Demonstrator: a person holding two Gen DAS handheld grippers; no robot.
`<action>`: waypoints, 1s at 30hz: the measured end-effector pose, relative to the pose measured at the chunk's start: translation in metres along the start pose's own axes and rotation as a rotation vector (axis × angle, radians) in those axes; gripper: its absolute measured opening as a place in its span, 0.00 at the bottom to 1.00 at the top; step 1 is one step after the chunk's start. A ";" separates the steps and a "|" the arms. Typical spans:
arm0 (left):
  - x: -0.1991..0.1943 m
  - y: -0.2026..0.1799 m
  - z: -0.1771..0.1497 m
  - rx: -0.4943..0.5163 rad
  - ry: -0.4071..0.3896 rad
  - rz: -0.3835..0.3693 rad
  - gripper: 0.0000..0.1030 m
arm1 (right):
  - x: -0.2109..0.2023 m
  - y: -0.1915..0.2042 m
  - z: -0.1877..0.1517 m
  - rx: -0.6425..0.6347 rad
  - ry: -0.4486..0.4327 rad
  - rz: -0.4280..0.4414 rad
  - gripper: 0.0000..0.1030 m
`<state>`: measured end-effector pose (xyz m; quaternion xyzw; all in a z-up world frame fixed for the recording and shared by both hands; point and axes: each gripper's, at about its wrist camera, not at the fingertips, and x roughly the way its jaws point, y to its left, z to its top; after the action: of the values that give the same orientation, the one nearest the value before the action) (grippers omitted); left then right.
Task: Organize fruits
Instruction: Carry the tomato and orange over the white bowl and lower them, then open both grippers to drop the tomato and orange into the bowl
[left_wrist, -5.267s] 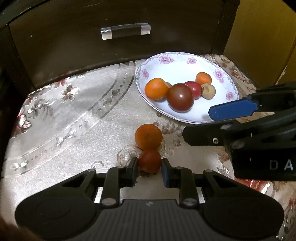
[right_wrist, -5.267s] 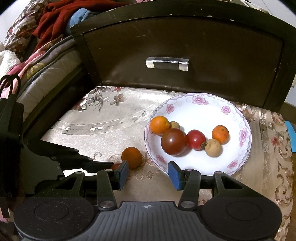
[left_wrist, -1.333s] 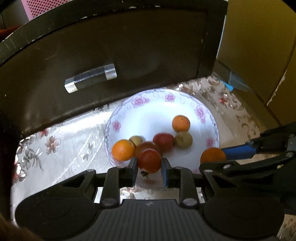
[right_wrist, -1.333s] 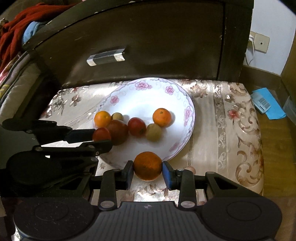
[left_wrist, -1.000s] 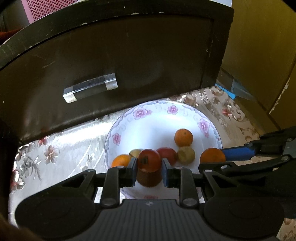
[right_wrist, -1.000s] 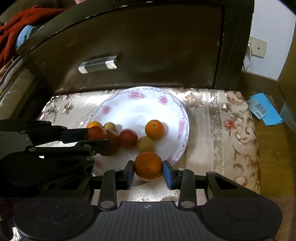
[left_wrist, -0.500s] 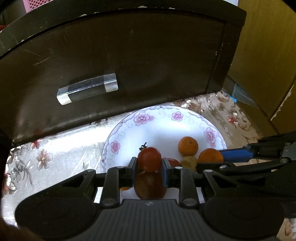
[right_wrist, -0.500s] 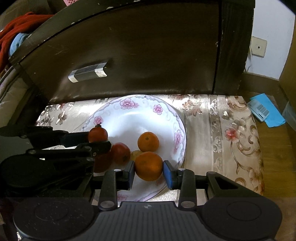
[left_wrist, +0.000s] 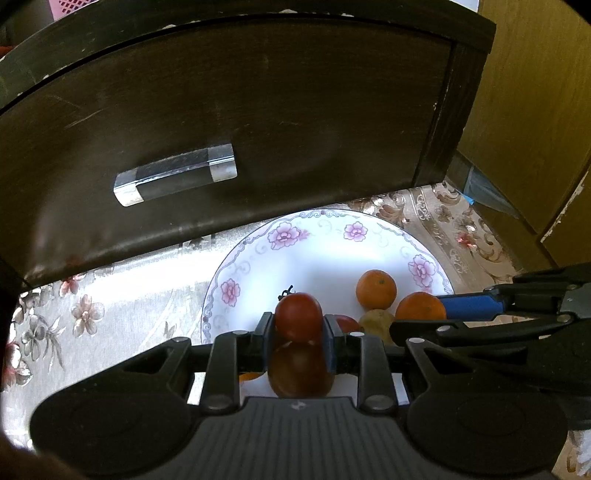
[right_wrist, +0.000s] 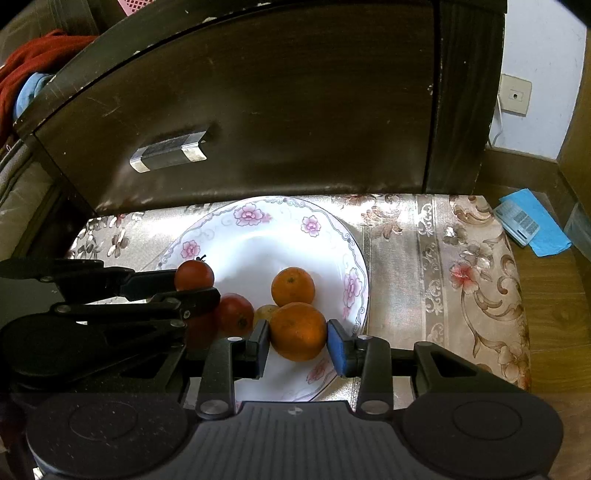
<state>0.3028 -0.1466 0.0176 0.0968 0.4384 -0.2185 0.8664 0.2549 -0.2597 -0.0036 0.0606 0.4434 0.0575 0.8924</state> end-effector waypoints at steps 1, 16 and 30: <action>0.000 0.000 0.000 -0.002 0.001 -0.001 0.35 | 0.000 0.000 0.000 0.001 0.000 0.000 0.31; -0.020 0.002 0.003 -0.003 -0.032 0.042 0.45 | -0.012 -0.001 -0.003 0.031 -0.026 0.005 0.39; -0.052 0.016 -0.015 -0.065 -0.081 0.171 0.82 | -0.037 0.006 -0.010 0.040 -0.063 0.016 0.47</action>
<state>0.2724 -0.1117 0.0496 0.0967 0.4000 -0.1332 0.9016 0.2247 -0.2586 0.0208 0.0836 0.4155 0.0537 0.9042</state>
